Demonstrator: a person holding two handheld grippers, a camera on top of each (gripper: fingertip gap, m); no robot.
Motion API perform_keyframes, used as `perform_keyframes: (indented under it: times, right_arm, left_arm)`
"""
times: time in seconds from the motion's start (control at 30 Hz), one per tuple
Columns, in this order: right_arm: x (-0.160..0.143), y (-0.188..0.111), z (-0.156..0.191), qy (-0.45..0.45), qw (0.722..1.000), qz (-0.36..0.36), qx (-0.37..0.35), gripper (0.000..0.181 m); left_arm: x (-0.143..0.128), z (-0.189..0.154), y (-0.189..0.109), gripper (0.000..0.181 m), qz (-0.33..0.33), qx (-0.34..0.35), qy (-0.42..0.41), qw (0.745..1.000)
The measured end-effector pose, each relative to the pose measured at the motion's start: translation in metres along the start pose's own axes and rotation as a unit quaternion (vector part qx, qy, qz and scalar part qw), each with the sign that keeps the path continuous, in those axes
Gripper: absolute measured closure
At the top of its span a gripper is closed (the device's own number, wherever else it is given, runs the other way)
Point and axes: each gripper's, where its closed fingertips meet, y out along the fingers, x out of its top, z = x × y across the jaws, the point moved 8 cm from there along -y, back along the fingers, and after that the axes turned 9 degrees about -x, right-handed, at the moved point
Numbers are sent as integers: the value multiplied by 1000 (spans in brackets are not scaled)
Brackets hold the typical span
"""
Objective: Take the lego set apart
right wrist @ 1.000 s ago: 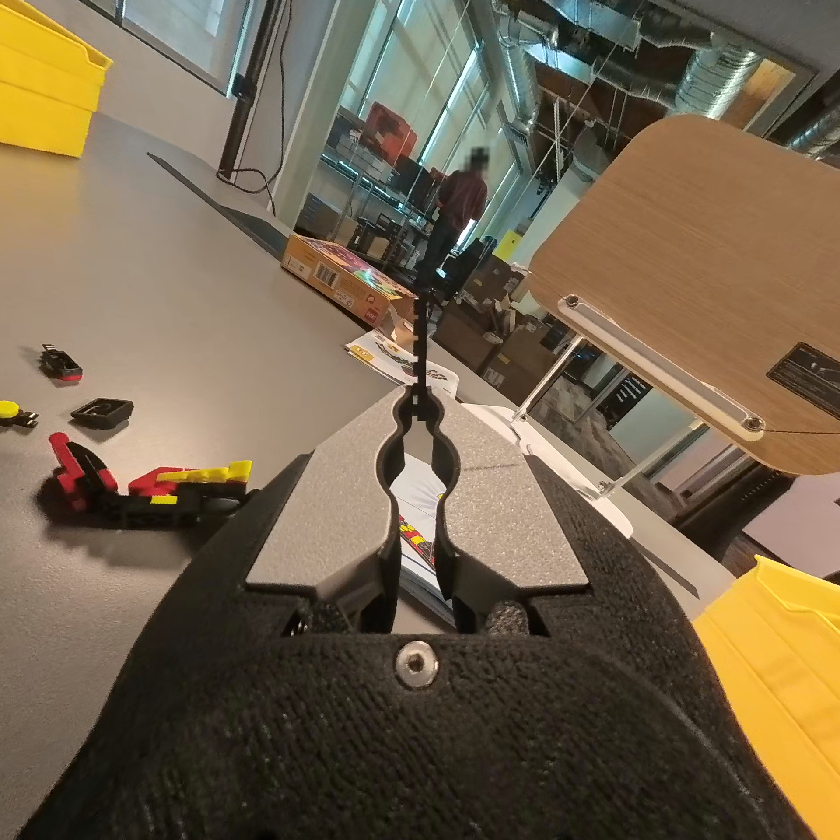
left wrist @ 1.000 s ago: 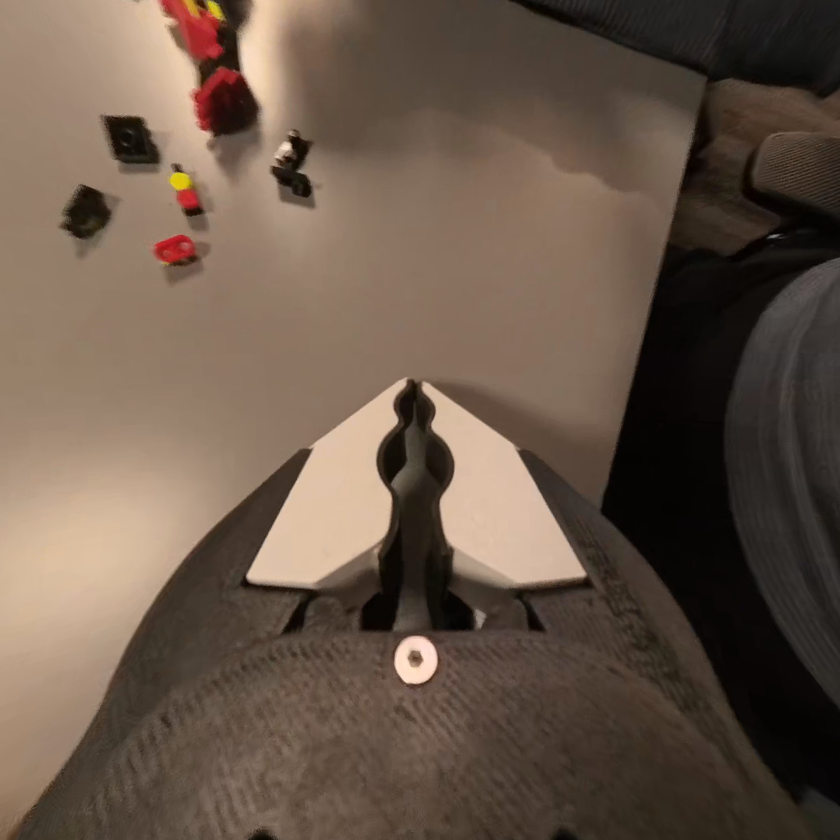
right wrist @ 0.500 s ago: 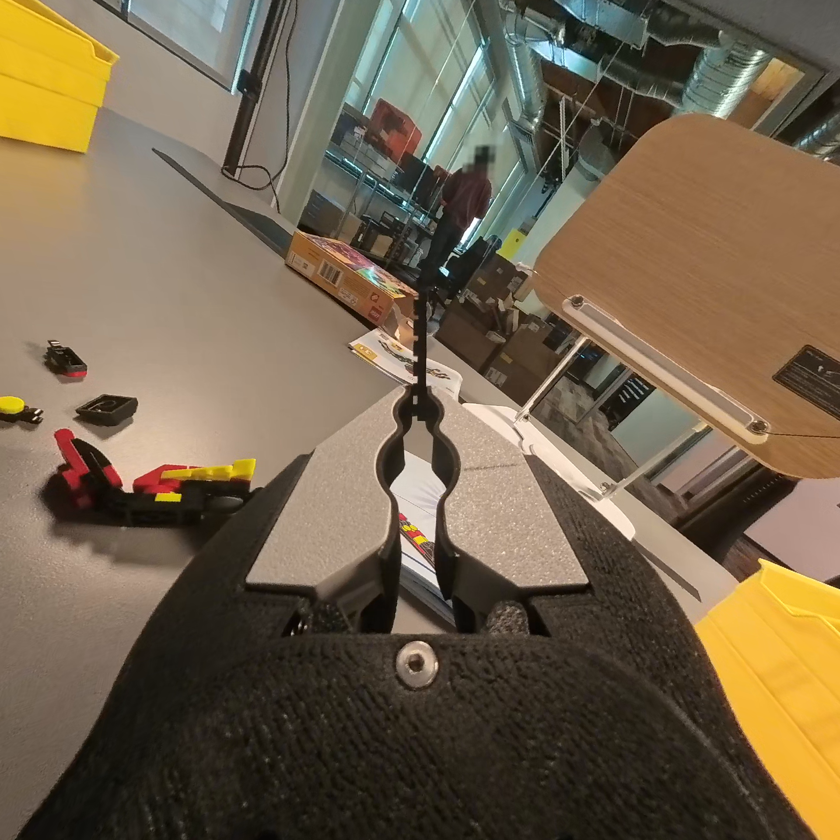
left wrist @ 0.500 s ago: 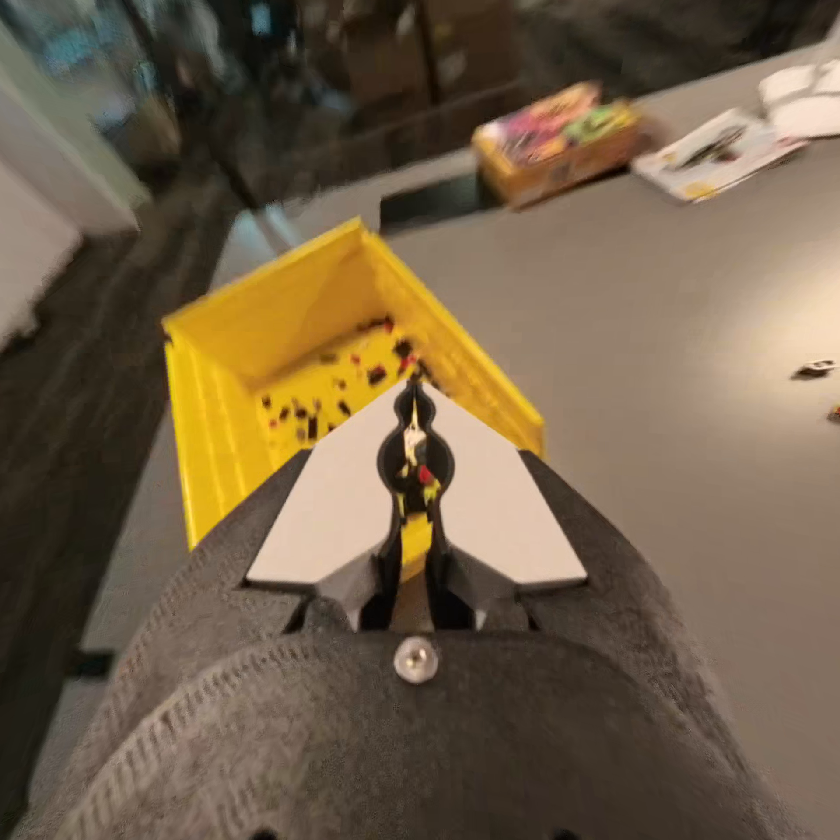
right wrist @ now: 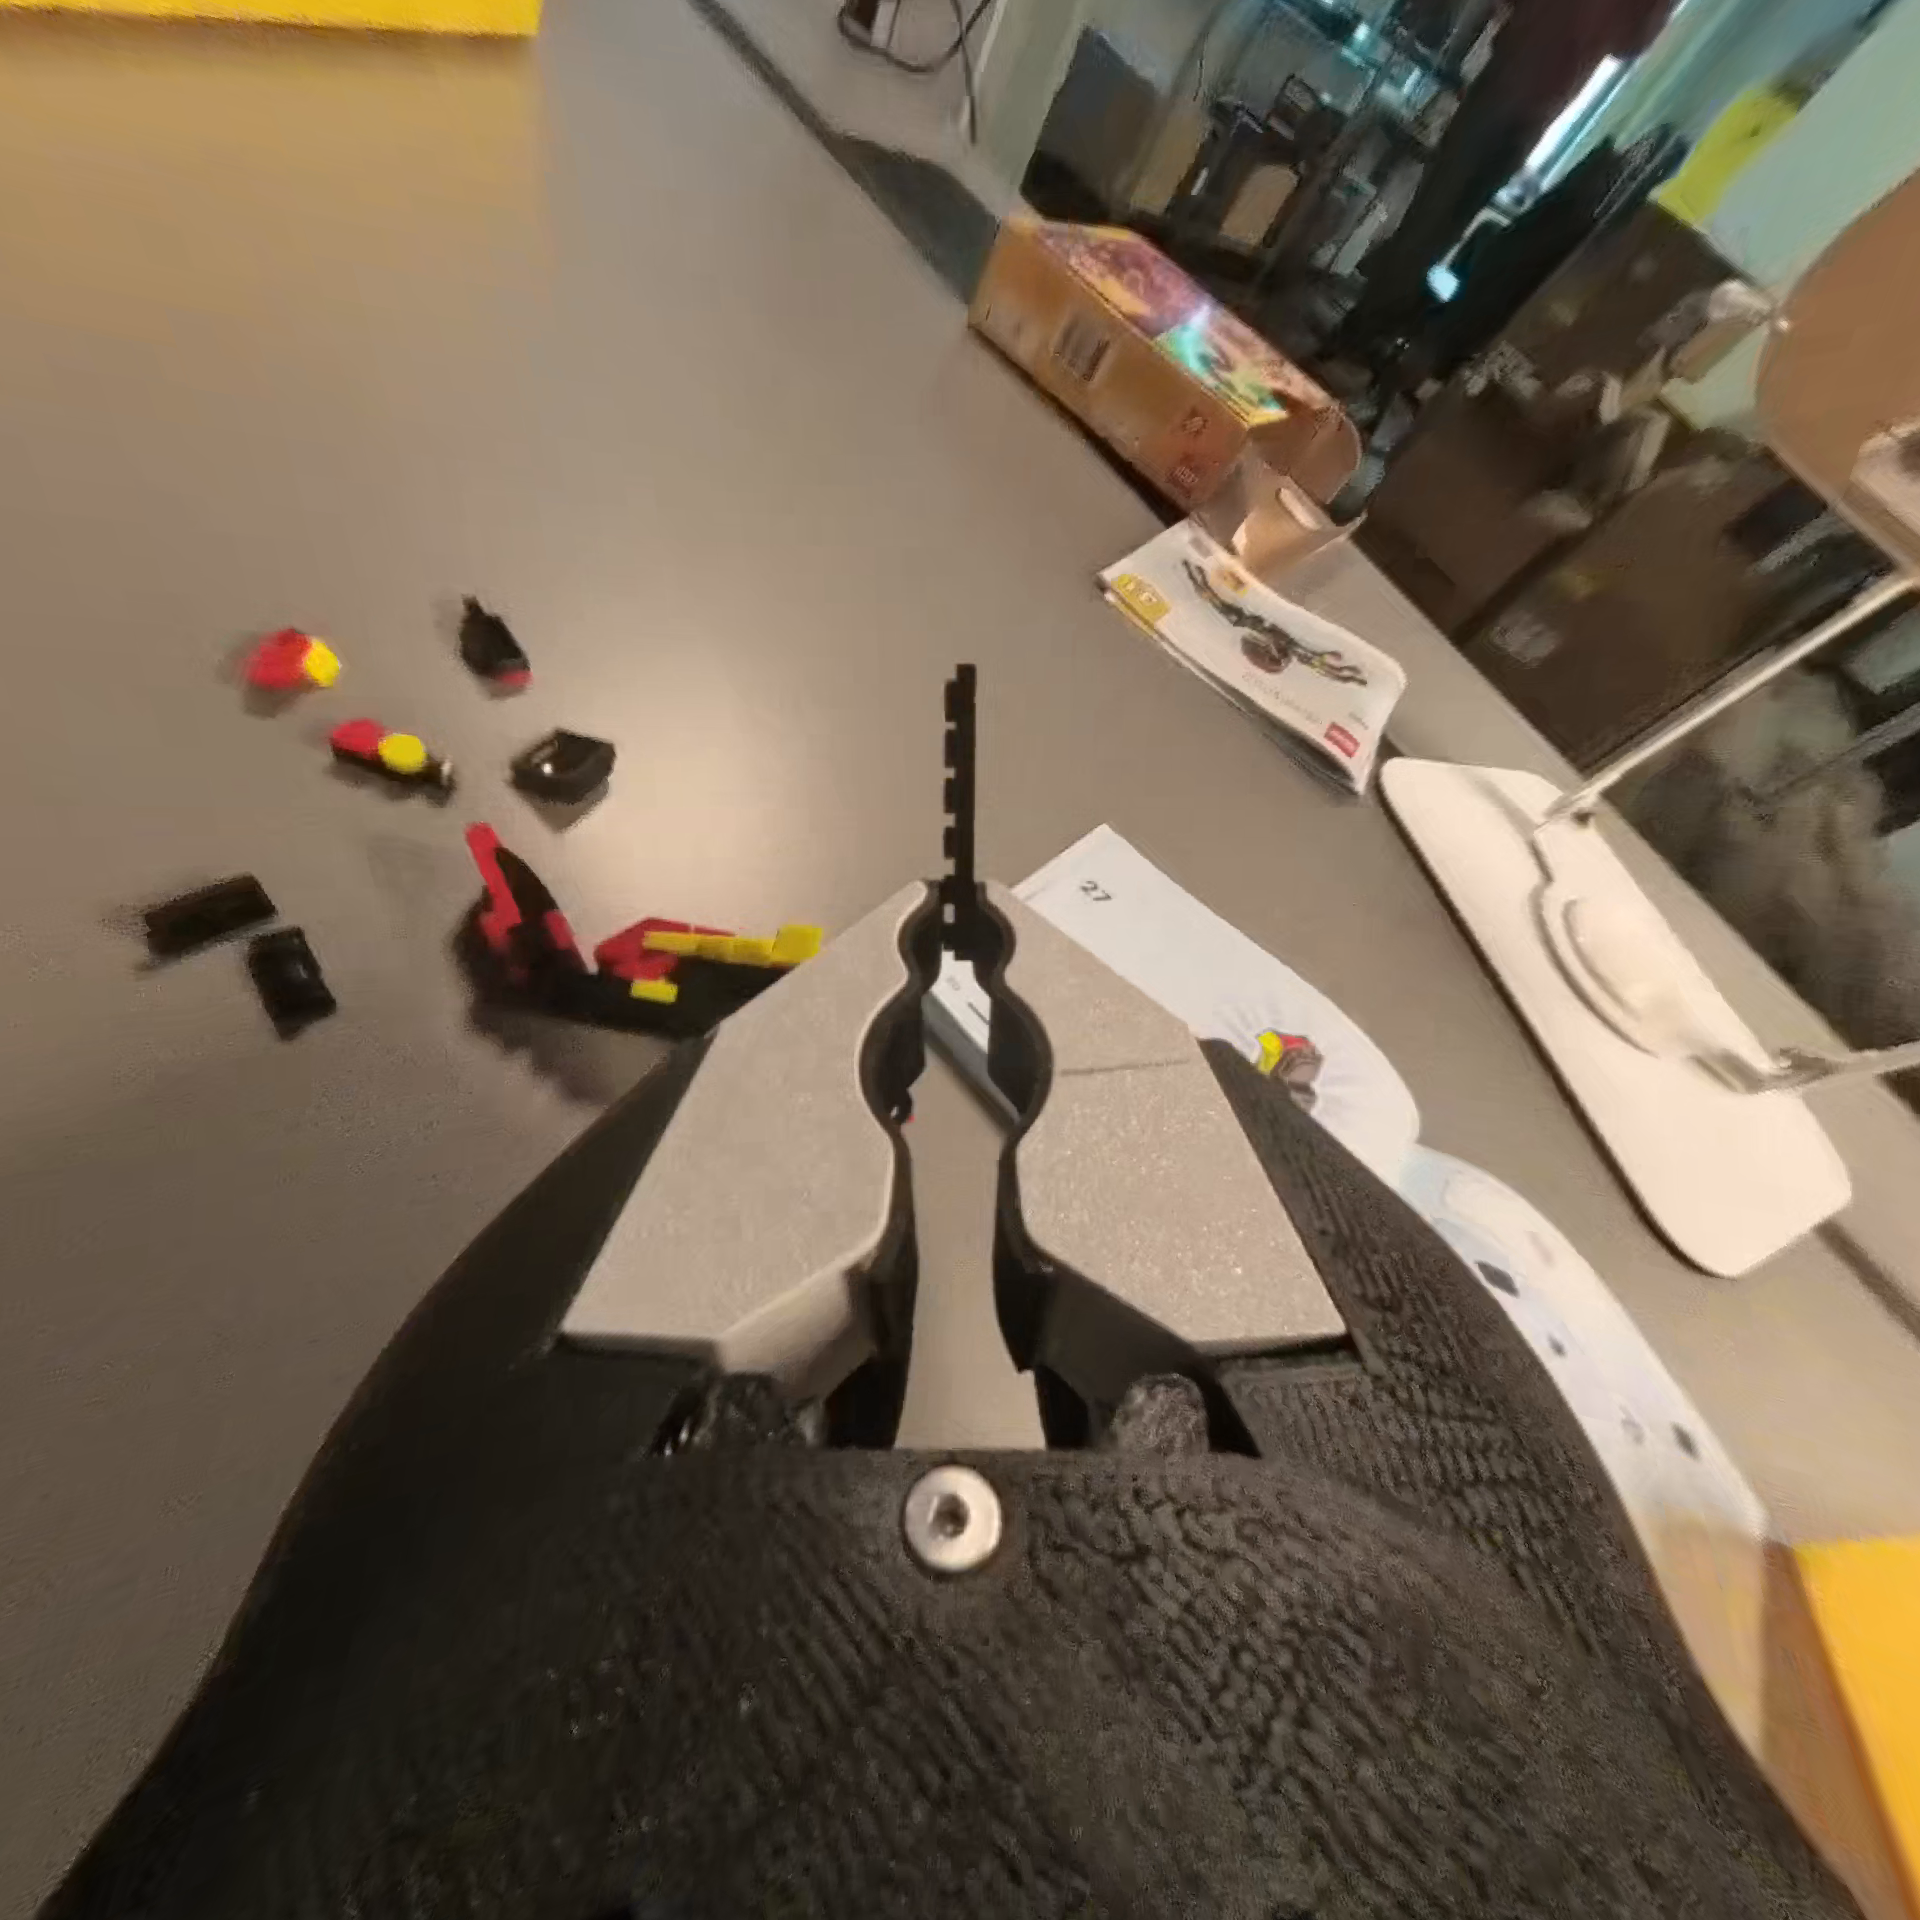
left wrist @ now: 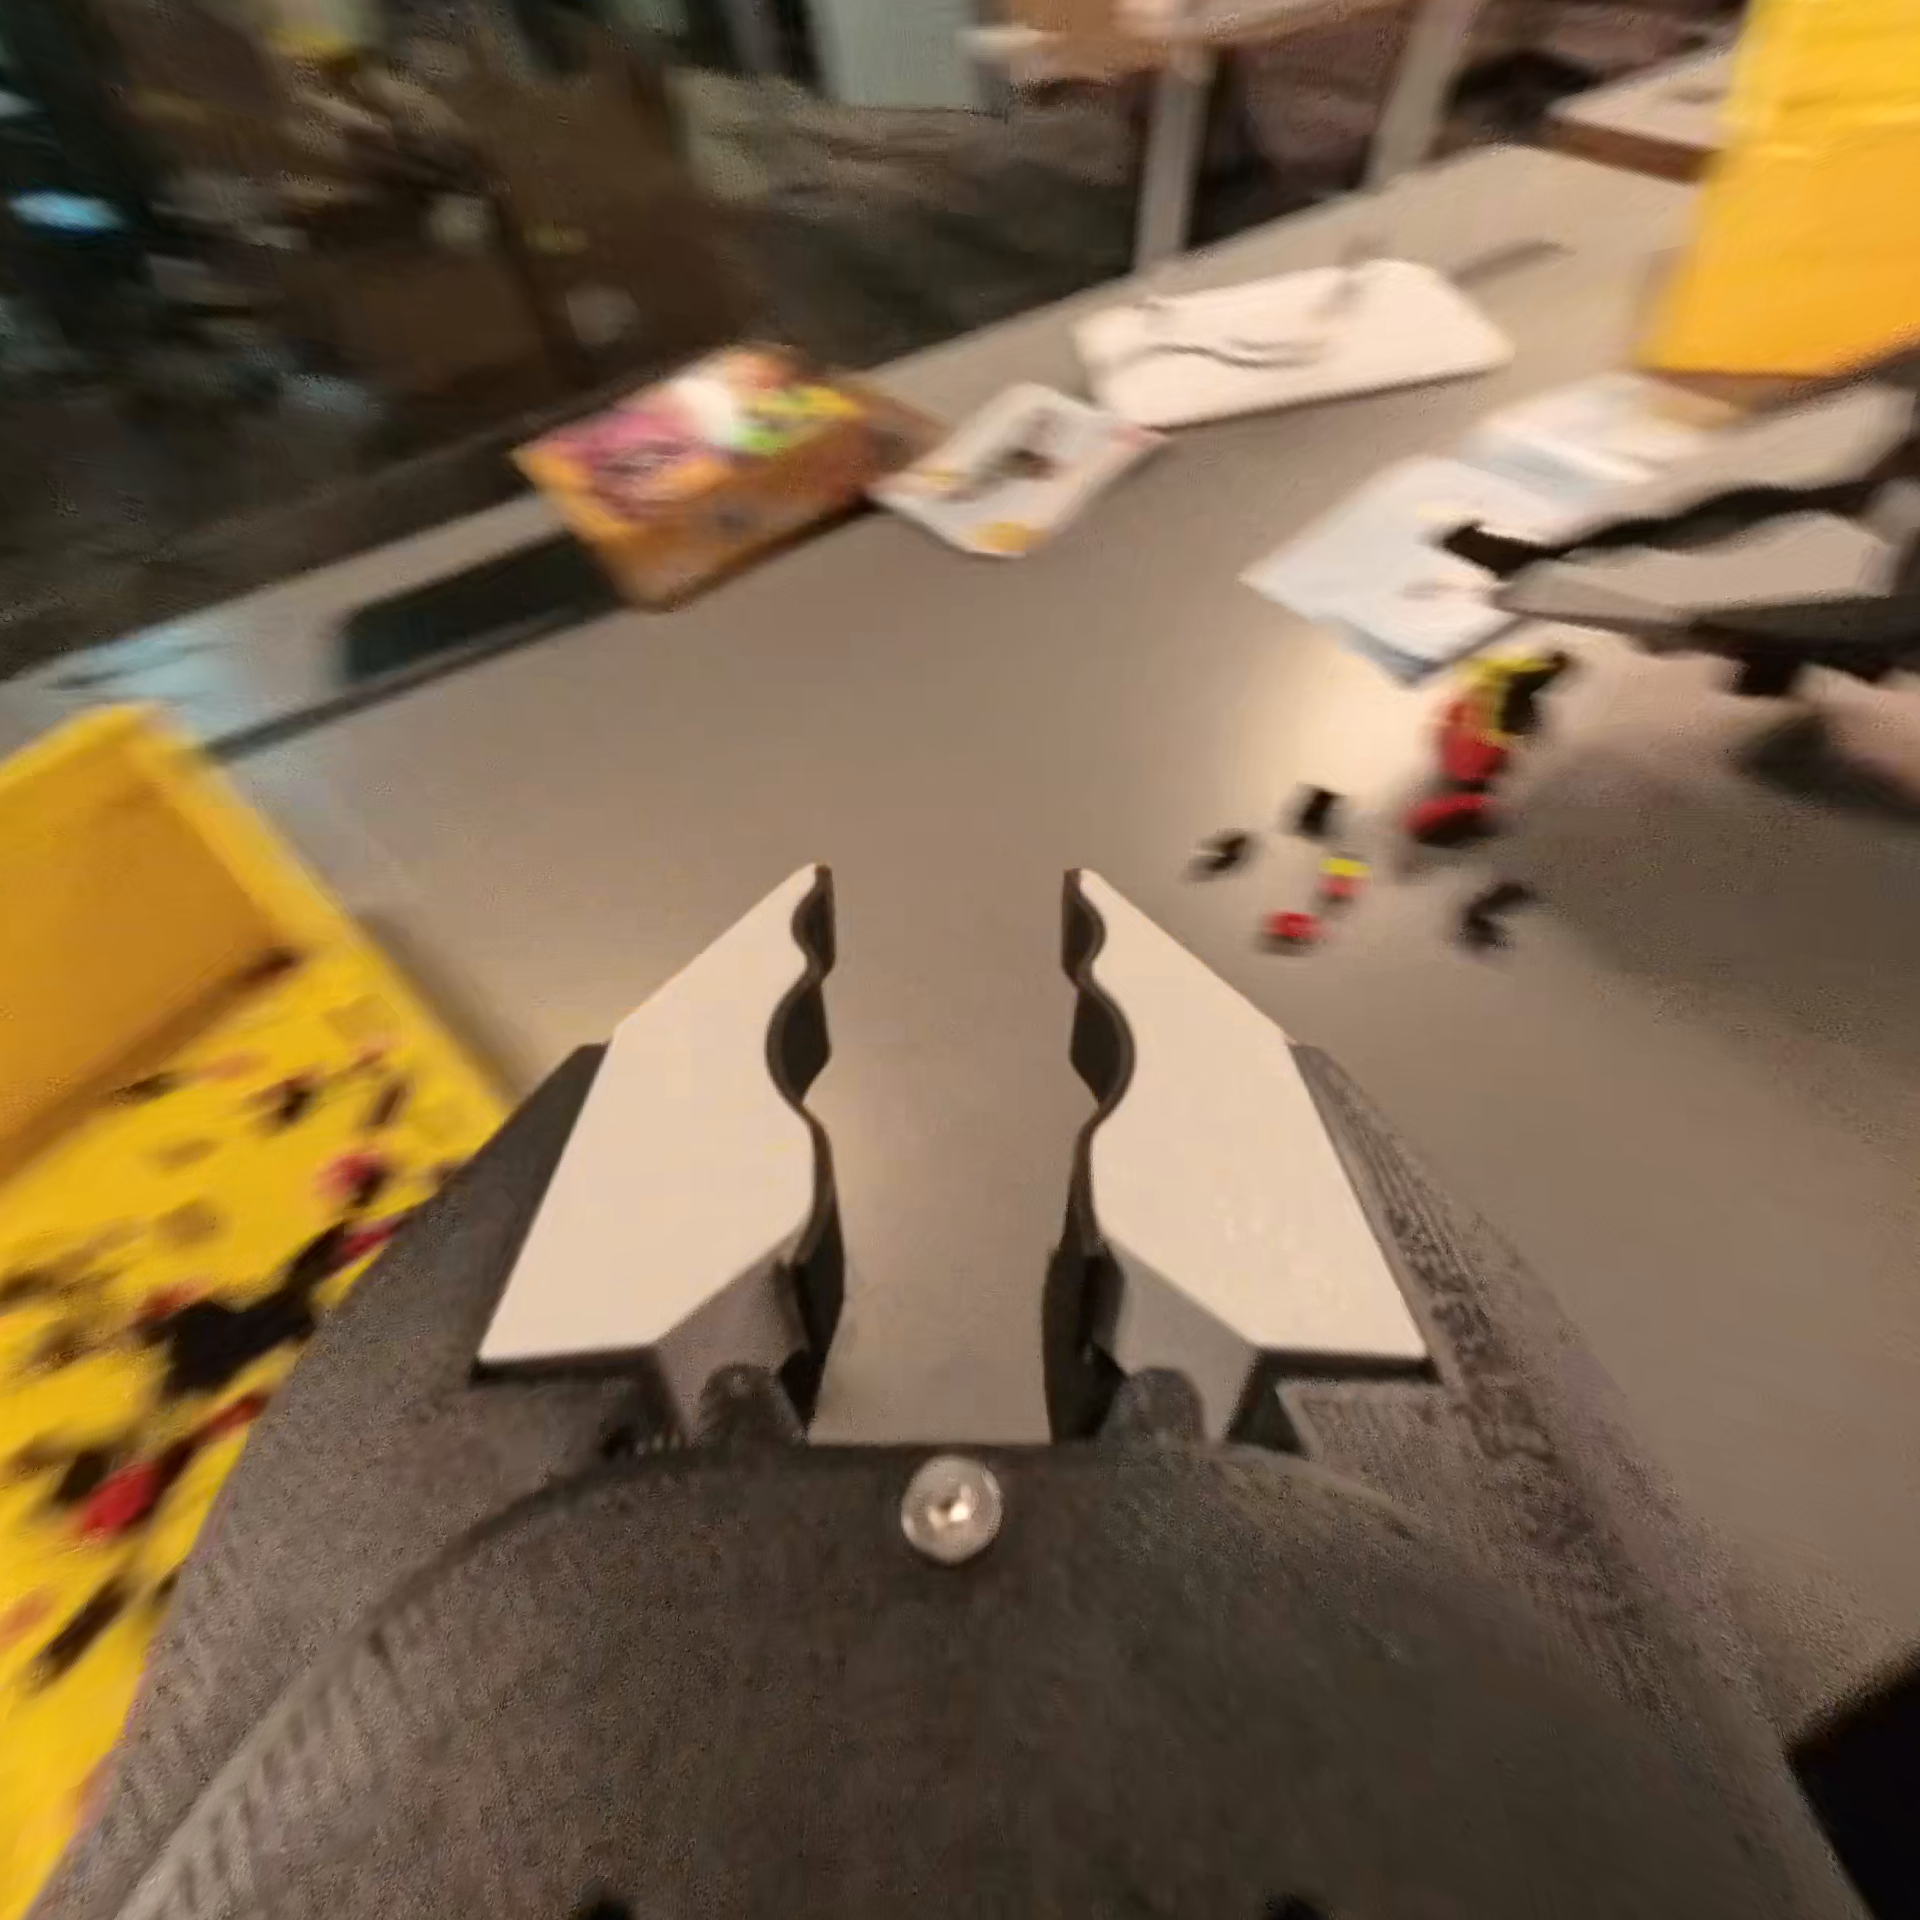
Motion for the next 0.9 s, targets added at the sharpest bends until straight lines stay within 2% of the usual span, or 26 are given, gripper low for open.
perform_keyframes:
  times: [0.07,0.13,0.2,0.3,0.4,0.5,0.6,0.63,0.7,0.77,0.83,0.9]
  right_arm:
    - [3,-4,-4,30,999,-14,6,179]
    - [2,-6,-10,55,998,-27,5,179]
    - [1,-7,-12,66,997,-50,-2,179]
    - [-2,-5,-12,58,996,-62,-13,179]
    - [-1,-5,-7,42,997,-60,20,179]
    - [5,-16,2,32,992,-58,110,179]
    - [14,-37,26,62,947,-40,313,179]
    - [13,-40,33,56,936,-18,348,179]
    - [7,-39,46,8,932,29,361,179]
    - [0,-34,57,-29,931,73,356,166]
    - [-3,-31,62,-30,928,94,359,153]
    - [1,-31,59,-11,929,82,361,143]
  left_arm:
    - [-8,-32,37,140,30,-107,17,994]
    - [-15,-46,70,151,60,-150,56,985]
    - [-18,-49,99,152,78,-180,88,977]
    - [-21,-45,136,155,117,-259,81,955]
    - [-29,-39,162,154,163,-303,74,936]
    - [-33,-35,171,161,185,-302,94,931]
    - [-34,-36,169,174,191,-312,101,925]
    - [-34,-35,168,174,189,-311,97,926]
    - [-35,-35,167,175,177,-306,80,932]
    - [-30,-38,163,174,127,-328,43,935]
    - [-23,-44,157,174,76,-387,-11,919]
    - [-15,-48,150,175,27,-447,-57,892]
